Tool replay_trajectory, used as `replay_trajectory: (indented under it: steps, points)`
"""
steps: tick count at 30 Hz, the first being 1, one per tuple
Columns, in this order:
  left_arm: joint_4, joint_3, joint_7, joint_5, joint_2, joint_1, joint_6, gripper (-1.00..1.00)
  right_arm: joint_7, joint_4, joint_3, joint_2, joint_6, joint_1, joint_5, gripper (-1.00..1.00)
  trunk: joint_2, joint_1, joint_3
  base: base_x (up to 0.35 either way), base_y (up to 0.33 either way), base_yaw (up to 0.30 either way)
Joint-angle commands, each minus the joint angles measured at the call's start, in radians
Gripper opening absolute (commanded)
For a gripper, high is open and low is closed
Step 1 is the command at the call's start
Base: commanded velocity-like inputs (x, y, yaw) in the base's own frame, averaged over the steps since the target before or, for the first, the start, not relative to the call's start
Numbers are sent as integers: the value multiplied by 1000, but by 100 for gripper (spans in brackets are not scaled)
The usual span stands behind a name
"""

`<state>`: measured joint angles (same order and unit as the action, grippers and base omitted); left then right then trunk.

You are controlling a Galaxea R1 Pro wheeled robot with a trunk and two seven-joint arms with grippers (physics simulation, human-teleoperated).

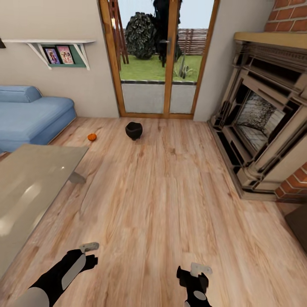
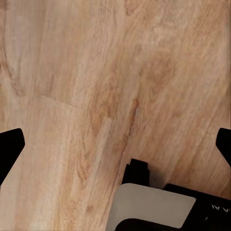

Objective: Place each of the two pumpkins and all three candles from the living room inside a cabinet in the living room (use any cabinet), then make sure every cabinet is closed, and position the cauldron so it is next to a table in the living room.

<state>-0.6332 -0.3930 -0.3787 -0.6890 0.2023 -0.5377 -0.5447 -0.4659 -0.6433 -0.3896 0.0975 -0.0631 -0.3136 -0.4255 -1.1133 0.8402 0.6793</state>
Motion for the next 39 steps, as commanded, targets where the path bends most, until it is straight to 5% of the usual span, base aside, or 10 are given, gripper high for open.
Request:
replay_trajectory:
  steps: [1, 5, 9, 17, 39]
  points:
    - [-2, -7, -9, -11, 2, -1, -2, 100, -7, 0, 3, -1, -10, -1, -10, 100, 0, 1, -1, 341, 0, 0]
    - [-2, -7, -9, -11, 1, -1, -2, 100, -8, 1, 68, -1, -16, -1, -10, 100, 0, 1, -8, 341, 0, 0]
    - [-2, -7, -9, -11, 0, -1, 7, 100, -13, 1, 91, -5, -15, -1, -10, 100, 0, 1, -14, 341, 0, 0]
    - [-2, -7, -9, -10, 0, -1, 20, 100, -81, 1, 95, -7, -18, -1, -10, 100, 0, 1, -28, 341, 0, 0]
    - [-2, -7, -9, -11, -3, -1, 20, 100, -87, 1, 92, -4, -54, -1, -3, 100, 0, 1, -64, 341, -21, 0]
